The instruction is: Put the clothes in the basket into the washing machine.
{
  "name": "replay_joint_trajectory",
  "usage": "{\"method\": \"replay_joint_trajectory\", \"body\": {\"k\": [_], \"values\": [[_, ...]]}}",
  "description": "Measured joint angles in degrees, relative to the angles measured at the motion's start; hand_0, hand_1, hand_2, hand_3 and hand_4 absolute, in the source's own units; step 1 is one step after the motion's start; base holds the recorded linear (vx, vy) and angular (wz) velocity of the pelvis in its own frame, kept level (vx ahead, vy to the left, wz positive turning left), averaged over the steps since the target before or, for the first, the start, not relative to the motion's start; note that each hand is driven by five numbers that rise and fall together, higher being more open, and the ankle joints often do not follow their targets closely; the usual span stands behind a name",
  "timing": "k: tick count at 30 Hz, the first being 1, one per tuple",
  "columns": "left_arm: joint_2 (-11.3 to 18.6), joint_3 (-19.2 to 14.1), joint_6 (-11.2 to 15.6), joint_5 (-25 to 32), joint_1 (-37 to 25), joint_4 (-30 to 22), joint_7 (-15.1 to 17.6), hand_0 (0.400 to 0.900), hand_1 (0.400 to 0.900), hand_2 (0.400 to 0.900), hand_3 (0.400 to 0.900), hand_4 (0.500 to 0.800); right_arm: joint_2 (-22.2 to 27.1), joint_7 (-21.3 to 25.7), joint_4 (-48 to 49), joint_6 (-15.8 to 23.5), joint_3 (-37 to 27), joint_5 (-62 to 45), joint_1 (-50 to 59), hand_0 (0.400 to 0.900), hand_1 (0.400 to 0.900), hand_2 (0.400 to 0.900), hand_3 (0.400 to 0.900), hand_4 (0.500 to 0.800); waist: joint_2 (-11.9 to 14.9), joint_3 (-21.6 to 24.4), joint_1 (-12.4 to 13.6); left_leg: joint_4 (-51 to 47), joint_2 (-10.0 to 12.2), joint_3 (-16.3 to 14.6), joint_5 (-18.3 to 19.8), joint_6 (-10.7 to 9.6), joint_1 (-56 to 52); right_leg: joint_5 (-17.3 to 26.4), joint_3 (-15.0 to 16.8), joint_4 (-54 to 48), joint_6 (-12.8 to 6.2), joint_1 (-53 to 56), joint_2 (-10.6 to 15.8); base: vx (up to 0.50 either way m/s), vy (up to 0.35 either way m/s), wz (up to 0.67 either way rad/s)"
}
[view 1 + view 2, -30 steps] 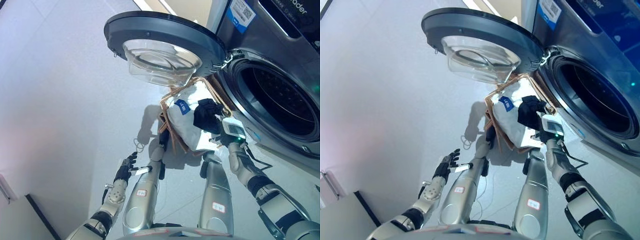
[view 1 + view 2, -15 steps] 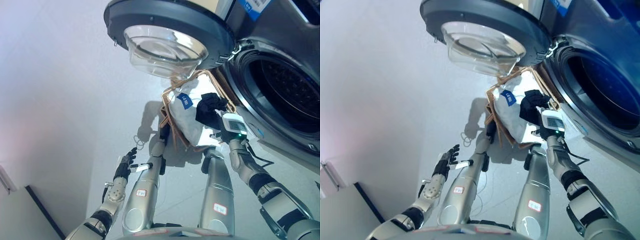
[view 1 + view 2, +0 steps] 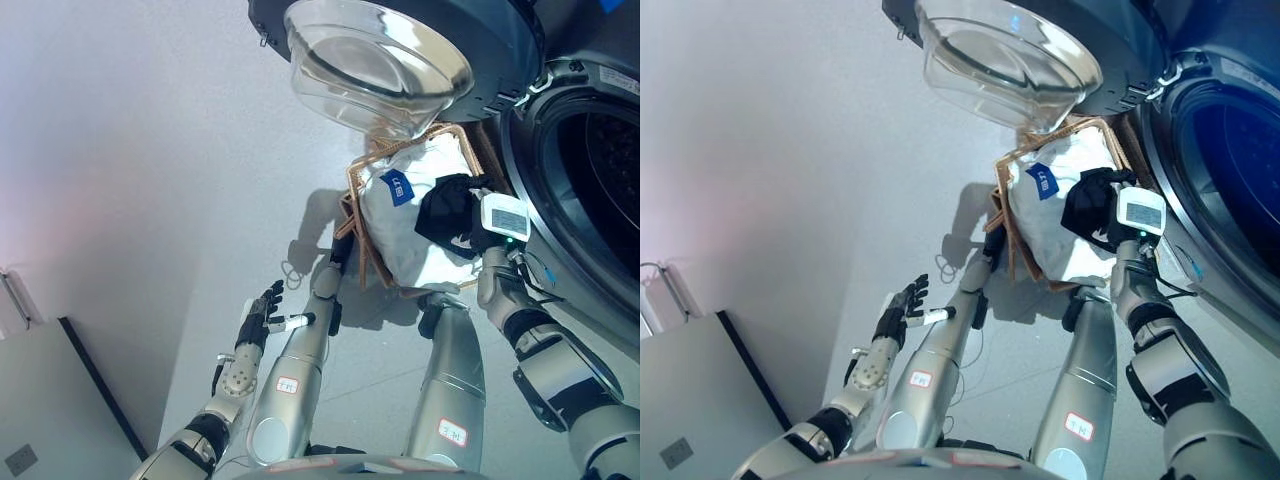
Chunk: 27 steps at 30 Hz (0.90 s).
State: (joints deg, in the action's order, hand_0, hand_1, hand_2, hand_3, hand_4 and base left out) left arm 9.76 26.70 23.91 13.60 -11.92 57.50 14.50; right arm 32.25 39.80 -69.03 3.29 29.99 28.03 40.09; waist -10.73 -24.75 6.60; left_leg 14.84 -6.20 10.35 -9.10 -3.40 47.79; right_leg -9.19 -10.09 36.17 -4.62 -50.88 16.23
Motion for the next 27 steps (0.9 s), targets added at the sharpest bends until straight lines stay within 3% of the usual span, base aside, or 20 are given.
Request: {"method": "replay_joint_trajectory", "body": {"k": [9,17,21,25,26,27], "values": [[0.0,0.1,1.3,0.0,0.0,-0.5,0.0,0.900,0.900,0.900,0.900,0.800,-0.2,1.4,-1.9,0.1,-0.1,-1.7,-0.8,0.900,0.900,0.900,0.900,0.800,-0.3,0.0,0.4,1.2,-1.0,1.1,0.0,-0.4,2.6,-2.1,0.1,3.4,0.55,-3.1,1.0,0.00,0.023,0.11],[-0.8,0.6,2.4,1.3,0.0,-2.3,-0.4,0.900,0.900,0.900,0.900,0.800,1.1,2.6,-6.0,0.0,-0.6,-4.0,4.4,0.900,0.900,0.900,0.900,0.800,-2.3,0.0,1.8,3.2,-1.9,1.2,0.3,-1.1,6.7,-3.5,0.7,7.5,1.15,-8.0,2.4,0.01,0.049,0.11],[0.4,1.7,1.4,2.3,2.8,-10.2,-0.3,0.900,0.900,0.900,0.900,0.800,2.9,2.7,-6.3,-0.6,-0.5,-4.9,5.6,0.900,0.900,0.900,0.900,0.800,-3.2,0.1,3.3,4.5,-2.4,0.8,0.4,-1.3,8.8,-3.8,1.5,9.3,1.15,-10.5,2.8,0.05,0.069,-0.01],[0.9,1.8,0.9,4.3,4.5,-9.8,-0.4,0.900,0.900,0.900,0.900,0.800,2.6,3.4,-7.1,-1.1,-0.5,-4.9,5.7,0.900,0.900,0.900,0.900,0.800,-4.4,0.1,3.4,5.7,-2.8,0.8,0.7,-1.2,9.9,-4.0,1.8,9.8,1.05,-11.2,3.1,0.03,0.014,-0.08],[1.1,1.8,0.9,4.5,4.6,-9.6,-0.4,0.900,0.900,0.900,0.900,0.800,2.5,3.4,-7.3,-1.4,-0.4,-4.9,6.0,0.843,0.843,0.843,0.843,0.766,-4.4,0.1,3.5,6.1,-2.8,0.8,0.9,-1.1,10.1,-4.0,1.8,9.8,1.05,-11.4,3.0,0.00,0.000,0.00],[1.3,1.8,0.5,4.5,4.6,-9.4,-0.4,0.900,0.900,0.900,0.900,0.800,2.5,3.4,-7.6,-1.8,-0.4,-4.9,6.2,0.537,0.537,0.537,0.537,0.582,-4.4,0.1,3.7,6.1,-2.8,0.8,0.9,-1.1,10.1,-4.0,1.8,9.8,1.04,-11.4,3.0,0.00,0.008,-0.03]]}}
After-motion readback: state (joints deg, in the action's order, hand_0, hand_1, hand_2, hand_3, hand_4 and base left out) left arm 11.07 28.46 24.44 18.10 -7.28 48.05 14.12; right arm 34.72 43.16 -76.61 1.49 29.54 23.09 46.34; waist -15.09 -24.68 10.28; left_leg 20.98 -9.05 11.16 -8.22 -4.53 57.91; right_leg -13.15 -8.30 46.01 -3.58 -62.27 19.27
